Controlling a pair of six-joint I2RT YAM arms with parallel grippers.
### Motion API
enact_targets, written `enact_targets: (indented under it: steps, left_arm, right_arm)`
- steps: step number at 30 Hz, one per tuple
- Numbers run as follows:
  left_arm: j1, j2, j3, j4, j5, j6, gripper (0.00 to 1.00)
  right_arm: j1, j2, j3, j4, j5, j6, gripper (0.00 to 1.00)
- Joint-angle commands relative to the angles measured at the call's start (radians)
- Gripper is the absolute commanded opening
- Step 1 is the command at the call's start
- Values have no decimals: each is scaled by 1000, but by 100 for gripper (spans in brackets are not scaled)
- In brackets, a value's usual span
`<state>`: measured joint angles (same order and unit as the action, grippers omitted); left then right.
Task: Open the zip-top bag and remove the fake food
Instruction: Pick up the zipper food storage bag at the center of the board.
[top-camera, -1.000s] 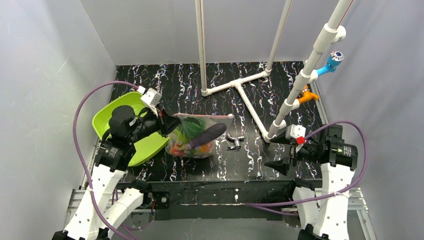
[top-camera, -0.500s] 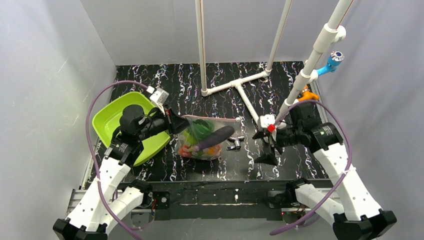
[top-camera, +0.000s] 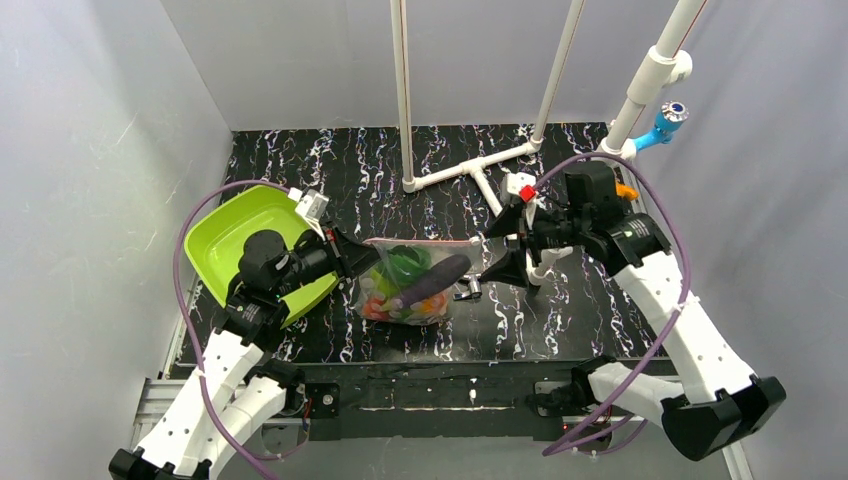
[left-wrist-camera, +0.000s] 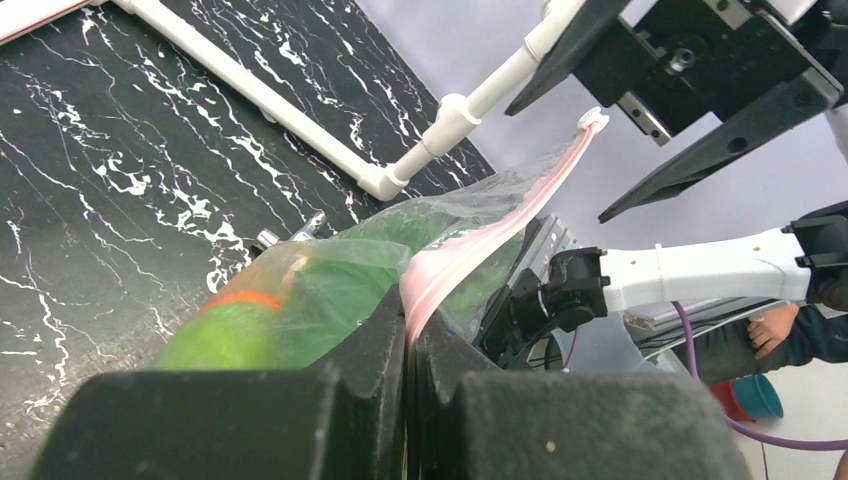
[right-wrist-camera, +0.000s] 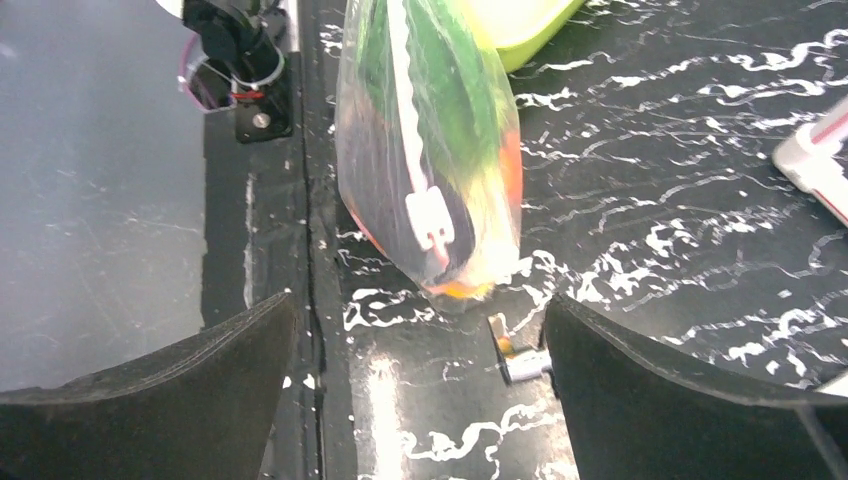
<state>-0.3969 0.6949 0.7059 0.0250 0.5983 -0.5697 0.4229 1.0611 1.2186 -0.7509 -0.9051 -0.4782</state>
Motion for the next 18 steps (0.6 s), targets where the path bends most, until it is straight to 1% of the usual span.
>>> enact_targets:
  steps: [1, 4, 7, 9, 11, 15, 18]
  left_arm:
    - [-7, -60, -28, 122, 3, -75, 0]
    - [-7, -74, -47, 136, 0, -98, 0]
    - [-7, -91, -64, 147, -8, -112, 0]
    - [-7, -97, -72, 151, -12, -118, 0]
    - [-7, -100, -78, 154, -13, -124, 0]
    - [-7, -100, -82, 169, -15, -136, 0]
    - [-8, -106, -83, 171, -13, -141, 0]
  right_arm:
    - [22, 51, 20, 93, -117, 80, 100]
    - [50, 80, 26, 101, -151, 82, 93]
    - [76, 93, 19, 108, -159, 84, 84]
    - [80, 100, 18, 115, -182, 95, 76]
    - [87, 103, 20, 122, -191, 105, 65]
    - [106, 118, 7, 137, -175, 117, 38]
    - [112, 119, -8, 155, -168, 133, 27]
